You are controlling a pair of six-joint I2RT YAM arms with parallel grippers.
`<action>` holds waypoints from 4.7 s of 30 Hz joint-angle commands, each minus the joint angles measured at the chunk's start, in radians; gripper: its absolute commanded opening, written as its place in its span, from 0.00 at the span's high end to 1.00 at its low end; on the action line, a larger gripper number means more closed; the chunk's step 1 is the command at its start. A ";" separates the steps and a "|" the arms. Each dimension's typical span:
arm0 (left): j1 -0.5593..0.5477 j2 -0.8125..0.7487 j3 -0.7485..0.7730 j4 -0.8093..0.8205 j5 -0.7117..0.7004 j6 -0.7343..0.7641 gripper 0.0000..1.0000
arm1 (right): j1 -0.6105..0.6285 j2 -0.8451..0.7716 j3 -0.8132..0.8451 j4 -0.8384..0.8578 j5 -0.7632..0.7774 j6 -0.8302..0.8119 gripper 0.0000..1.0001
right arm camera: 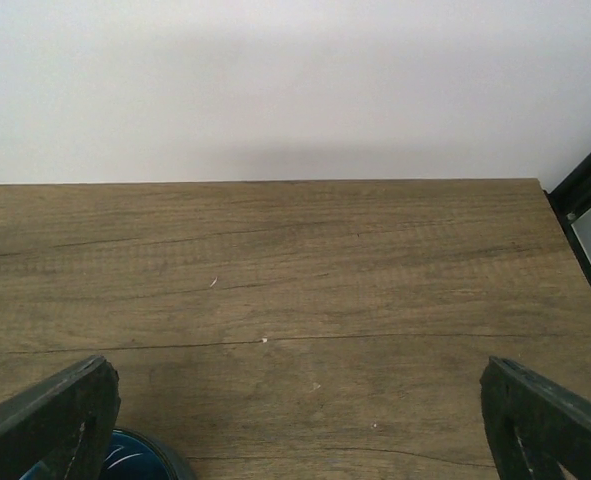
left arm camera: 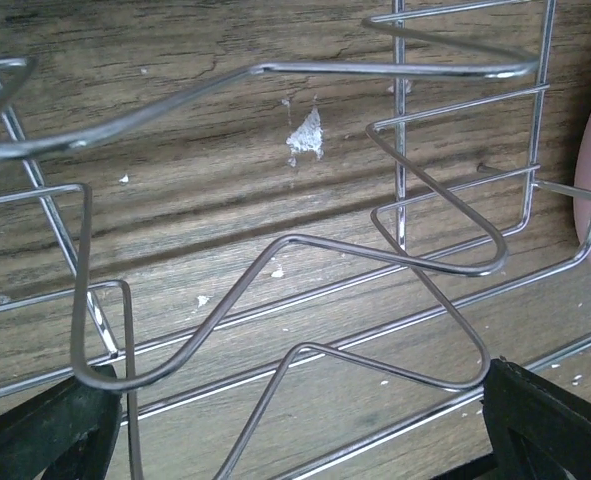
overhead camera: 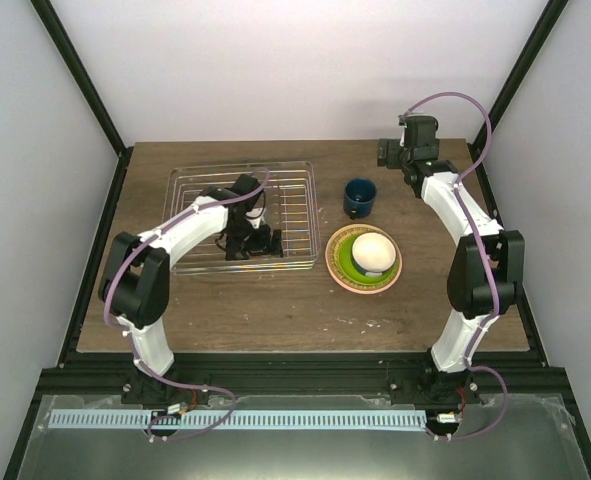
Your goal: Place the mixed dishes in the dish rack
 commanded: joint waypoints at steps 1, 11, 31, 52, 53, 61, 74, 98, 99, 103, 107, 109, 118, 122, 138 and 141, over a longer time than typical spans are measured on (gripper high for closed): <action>-0.008 -0.042 -0.009 -0.048 0.029 -0.026 0.00 | 0.007 0.009 0.059 -0.010 -0.016 0.013 0.00; -0.010 -0.071 -0.018 -0.094 0.046 -0.012 0.00 | 0.007 0.012 0.061 -0.018 -0.020 0.022 0.00; -0.011 -0.104 -0.082 -0.210 0.050 0.066 0.00 | 0.007 0.024 0.064 -0.030 -0.043 0.046 0.00; 0.003 -0.085 0.350 -0.156 -0.287 0.021 0.00 | 0.007 -0.014 -0.007 -0.006 -0.100 0.050 0.00; 0.010 -0.072 0.401 -0.136 -0.306 0.014 0.00 | 0.008 -0.016 -0.013 -0.005 -0.110 0.048 0.00; 0.141 0.001 0.696 0.124 -0.279 -0.104 0.00 | 0.009 -0.061 -0.066 0.045 -0.193 0.021 0.00; 0.200 -0.246 0.282 0.677 -0.622 0.019 0.00 | 0.009 -0.055 -0.033 0.003 -0.083 -0.022 0.00; 0.194 -0.141 0.436 0.331 -0.397 0.134 0.02 | 0.011 0.179 0.267 -0.417 -0.320 -0.038 0.08; 0.195 -0.141 0.434 0.333 -0.394 0.137 0.02 | 0.012 0.188 0.267 -0.424 -0.331 -0.038 0.09; 0.190 -0.138 0.438 0.339 -0.388 0.140 0.02 | 0.014 0.226 0.275 -0.452 -0.377 -0.047 0.11; 0.186 -0.127 0.450 0.333 -0.378 0.138 0.02 | 0.014 0.263 0.272 -0.466 -0.394 -0.053 0.14; 0.184 -0.120 0.452 0.332 -0.372 0.137 0.02 | 0.017 0.280 0.267 -0.463 -0.394 -0.057 0.16; 0.178 -0.099 0.452 0.323 -0.354 0.136 0.02 | 0.016 0.332 0.261 -0.426 -0.393 -0.069 0.22; 0.176 -0.085 0.452 0.310 -0.346 0.127 0.02 | 0.016 0.350 0.265 -0.417 -0.396 -0.070 0.24; 0.175 -0.052 0.450 0.278 -0.316 0.120 0.03 | 0.017 0.368 0.234 -0.383 -0.396 -0.061 0.35; 0.175 -0.045 0.444 0.276 -0.301 0.112 0.03 | 0.016 0.372 0.229 -0.369 -0.398 -0.054 0.38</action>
